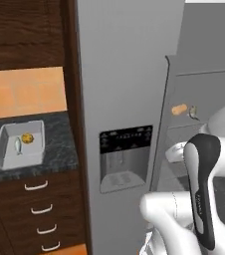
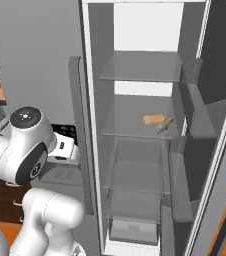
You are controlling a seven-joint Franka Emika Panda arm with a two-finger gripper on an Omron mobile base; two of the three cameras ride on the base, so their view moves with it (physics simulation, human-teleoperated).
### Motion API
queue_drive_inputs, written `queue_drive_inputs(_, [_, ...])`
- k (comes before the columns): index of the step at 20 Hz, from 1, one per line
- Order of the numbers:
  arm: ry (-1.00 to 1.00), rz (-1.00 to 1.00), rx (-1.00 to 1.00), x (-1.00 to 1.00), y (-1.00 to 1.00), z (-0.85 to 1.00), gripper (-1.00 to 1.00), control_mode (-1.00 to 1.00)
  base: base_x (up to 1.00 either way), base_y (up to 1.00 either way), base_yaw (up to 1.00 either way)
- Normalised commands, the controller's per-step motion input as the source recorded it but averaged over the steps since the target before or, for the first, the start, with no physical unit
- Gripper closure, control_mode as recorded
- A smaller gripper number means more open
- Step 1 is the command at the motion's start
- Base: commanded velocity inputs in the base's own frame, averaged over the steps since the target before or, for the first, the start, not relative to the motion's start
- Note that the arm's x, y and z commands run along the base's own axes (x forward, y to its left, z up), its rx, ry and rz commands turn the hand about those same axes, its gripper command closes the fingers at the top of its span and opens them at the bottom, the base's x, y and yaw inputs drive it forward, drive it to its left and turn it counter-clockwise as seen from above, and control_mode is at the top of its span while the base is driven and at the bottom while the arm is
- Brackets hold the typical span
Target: Place one squash and one fish in each tupperware on the nearby counter, to pack two identical lunches.
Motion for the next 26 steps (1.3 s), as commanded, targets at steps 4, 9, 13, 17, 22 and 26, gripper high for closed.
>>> queue_drive_inputs(4, [0.00,0.00,0.00,0.00,0.00,0.00,-1.00,1.00,-0.04,-0.90,0.00])
queue_drive_inputs(9, [0.00,0.00,0.00,0.00,0.00,0.00,-1.00,1.00,0.17,-0.18,0.00])
queue_drive_inputs(13, [0.00,0.00,0.00,0.00,0.00,0.00,-1.00,1.00,0.50,0.00,0.00])
queue_drive_inputs(17, [0.00,0.00,0.00,0.00,0.00,0.00,-1.00,1.00,0.13,-0.28,0.00])
queue_drive_inputs(22, [-0.01,-0.01,0.00,0.13,-0.10,-0.10,-1.00,-1.00,0.05,-0.25,0.00])
queue_drive_inputs(26, [-0.05,-0.09,0.00,0.64,-0.01,-0.20,-1.00,-1.00,0.00,0.00,0.00])
